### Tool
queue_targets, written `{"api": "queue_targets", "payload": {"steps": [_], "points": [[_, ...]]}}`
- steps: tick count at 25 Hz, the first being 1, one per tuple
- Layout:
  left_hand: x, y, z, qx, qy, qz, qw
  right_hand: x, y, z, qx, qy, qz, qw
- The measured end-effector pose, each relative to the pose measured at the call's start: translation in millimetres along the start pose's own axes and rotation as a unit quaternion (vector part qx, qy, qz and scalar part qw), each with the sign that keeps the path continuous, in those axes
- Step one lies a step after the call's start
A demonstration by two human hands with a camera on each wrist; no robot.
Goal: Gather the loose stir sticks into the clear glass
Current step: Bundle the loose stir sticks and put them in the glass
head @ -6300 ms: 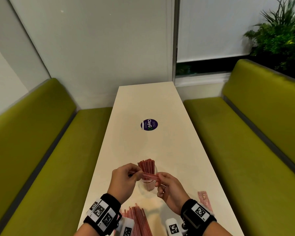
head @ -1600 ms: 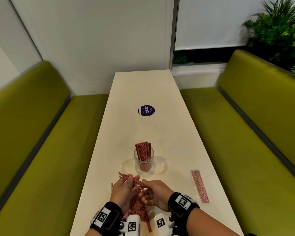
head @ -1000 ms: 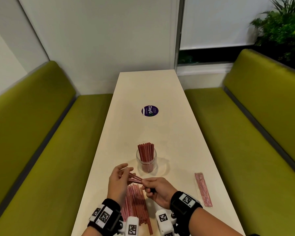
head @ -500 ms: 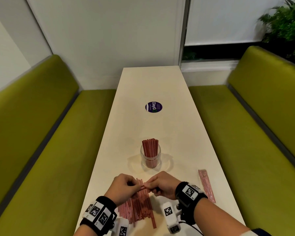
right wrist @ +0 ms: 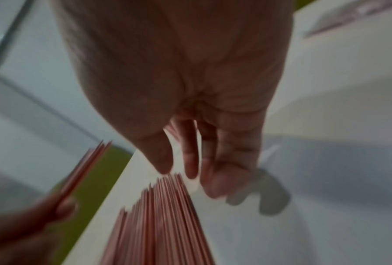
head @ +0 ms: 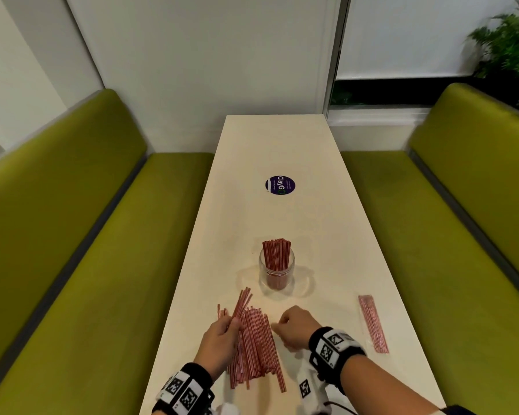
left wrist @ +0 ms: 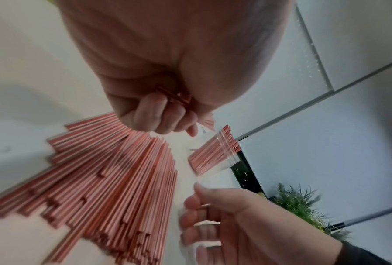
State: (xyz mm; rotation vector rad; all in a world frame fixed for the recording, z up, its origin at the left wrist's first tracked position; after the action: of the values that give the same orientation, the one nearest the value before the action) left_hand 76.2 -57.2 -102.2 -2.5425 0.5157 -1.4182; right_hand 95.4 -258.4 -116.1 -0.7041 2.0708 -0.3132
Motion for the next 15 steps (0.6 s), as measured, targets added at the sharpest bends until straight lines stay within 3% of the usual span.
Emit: {"api": "queue_targets", "payload": {"steps": [2,8,12,15], "points": [[-6.9,-2.8,-2.3,0.027,-0.001,-0.018,0.999,-2.5,15.9,-5.1,-0.005,-0.010,-0.186,0.982],[-8.4,-6.2,-13.9,0.031,0.002,-0.065,0.997,-15.2,39.3,6.1,0.039,-0.026,-0.257,0.965],[-14.0,-8.4,-19.7,0.011,-0.015,-0.081,0.997,-7.1,23.1,11.7,0.016,-0.002,-0.196,0.980],[-12.5,-6.2,-19.8,-0.003,-0.024,-0.129,0.991,-9.3,17.4,5.7,-0.003,-0.064,-0.005,0.998]]}}
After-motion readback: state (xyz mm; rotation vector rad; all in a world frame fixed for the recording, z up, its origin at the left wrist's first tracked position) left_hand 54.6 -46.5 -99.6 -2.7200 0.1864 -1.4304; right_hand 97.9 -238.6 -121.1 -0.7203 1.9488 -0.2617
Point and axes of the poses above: each hand's wrist, its own z-axis towards the middle knuckle, its own y-axis out of the palm, x = y × z, the point moved 4 cm from there along z, towards the middle knuckle, and after that the axes turned 6 degrees about -y, right-handed, at the moved point
